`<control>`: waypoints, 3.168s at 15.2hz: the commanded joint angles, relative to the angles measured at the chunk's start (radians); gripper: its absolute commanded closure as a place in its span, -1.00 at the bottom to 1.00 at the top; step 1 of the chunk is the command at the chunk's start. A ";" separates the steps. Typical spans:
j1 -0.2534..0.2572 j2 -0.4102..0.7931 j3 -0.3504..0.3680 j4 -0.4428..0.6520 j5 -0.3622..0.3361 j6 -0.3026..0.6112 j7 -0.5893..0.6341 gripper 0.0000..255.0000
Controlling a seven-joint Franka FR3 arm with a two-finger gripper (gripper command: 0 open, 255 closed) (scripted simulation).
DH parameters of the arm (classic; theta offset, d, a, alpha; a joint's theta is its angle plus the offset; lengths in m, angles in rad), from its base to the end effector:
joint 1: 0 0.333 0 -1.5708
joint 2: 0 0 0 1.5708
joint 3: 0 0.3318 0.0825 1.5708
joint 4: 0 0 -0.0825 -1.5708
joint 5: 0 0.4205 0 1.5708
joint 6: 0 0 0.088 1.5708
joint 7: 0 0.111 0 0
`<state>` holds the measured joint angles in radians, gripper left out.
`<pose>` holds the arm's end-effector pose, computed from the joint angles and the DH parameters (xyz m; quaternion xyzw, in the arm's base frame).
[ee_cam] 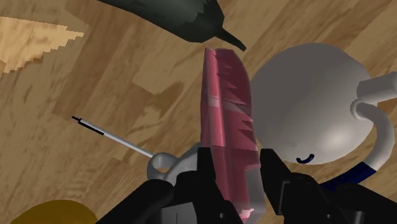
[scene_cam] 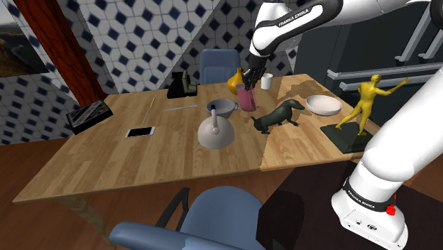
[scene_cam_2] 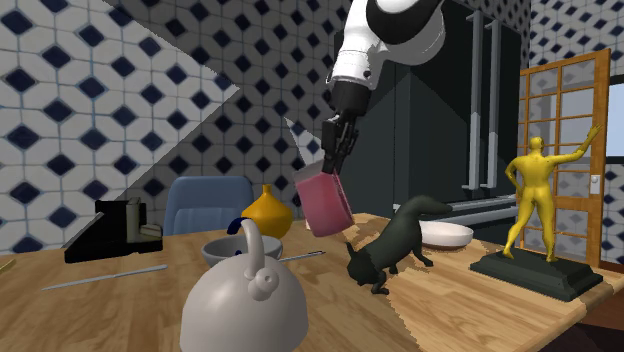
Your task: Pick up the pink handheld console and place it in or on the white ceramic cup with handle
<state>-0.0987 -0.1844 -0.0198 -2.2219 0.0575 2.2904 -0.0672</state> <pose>0.5422 -0.0634 0.4733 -0.9908 0.0416 -0.1278 0.0139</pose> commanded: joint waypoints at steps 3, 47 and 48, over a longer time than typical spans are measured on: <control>0.002 0.067 0.002 0.113 -0.001 -0.045 0.007 1.00; 0.015 0.584 0.016 0.597 -0.004 -0.011 0.035 -1.00; 0.015 0.584 0.016 0.597 -0.004 -0.011 0.035 -1.00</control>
<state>-0.0832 0.3992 -0.0039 -1.6249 0.0531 2.2790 -0.0322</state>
